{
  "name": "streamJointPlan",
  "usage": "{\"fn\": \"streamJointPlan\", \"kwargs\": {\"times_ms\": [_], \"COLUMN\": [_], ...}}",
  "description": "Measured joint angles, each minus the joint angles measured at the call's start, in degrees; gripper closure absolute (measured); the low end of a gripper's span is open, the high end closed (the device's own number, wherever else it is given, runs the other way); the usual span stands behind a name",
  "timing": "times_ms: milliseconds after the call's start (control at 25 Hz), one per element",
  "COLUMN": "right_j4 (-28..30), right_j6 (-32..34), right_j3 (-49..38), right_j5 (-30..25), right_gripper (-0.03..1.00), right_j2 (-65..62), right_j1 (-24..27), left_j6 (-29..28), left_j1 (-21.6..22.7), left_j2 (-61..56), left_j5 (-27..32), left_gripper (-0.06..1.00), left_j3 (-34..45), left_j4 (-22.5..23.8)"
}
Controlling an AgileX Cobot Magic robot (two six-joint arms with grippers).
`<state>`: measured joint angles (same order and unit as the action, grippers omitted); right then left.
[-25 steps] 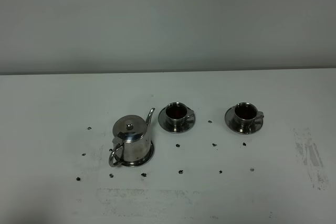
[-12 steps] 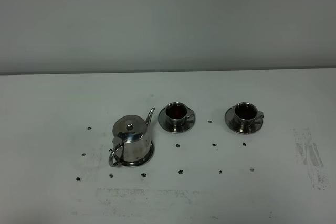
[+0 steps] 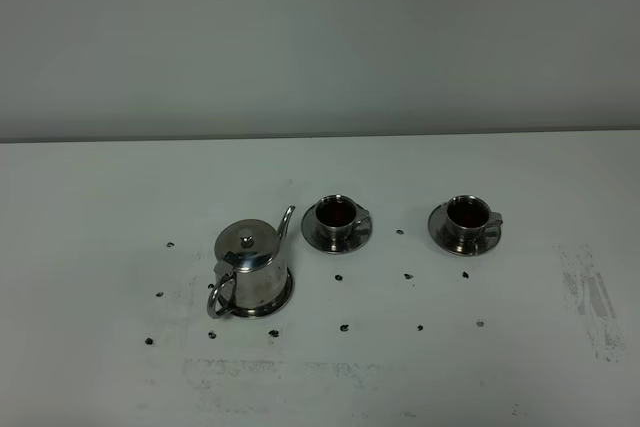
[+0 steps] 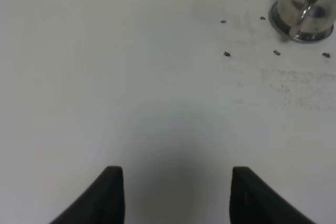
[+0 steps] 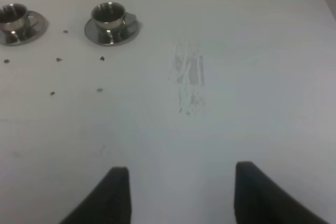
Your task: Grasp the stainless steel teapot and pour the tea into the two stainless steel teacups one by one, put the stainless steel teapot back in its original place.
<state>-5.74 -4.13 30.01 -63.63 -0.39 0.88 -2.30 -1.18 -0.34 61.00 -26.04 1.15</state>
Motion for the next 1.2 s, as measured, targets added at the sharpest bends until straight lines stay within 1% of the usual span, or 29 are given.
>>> {"fn": "streamJointPlan", "kwargs": {"times_ms": [160,1200], "right_j4": [0.0,0.0], "right_j6": [0.0,0.0], "right_j3": [0.0,0.0], "right_j5": [0.0,0.0], "right_gripper": [0.54,0.54], "right_j2": [0.0,0.0], "right_j1": [0.0,-0.04], "left_j6": [0.12,0.23], "left_j1": [1.04,1.05], "left_j2": [0.0,0.03], "left_j5": [0.0,0.0], "left_gripper": [0.47,0.47], "left_j3": [0.0,0.0], "left_j4": [0.0,0.0]}}
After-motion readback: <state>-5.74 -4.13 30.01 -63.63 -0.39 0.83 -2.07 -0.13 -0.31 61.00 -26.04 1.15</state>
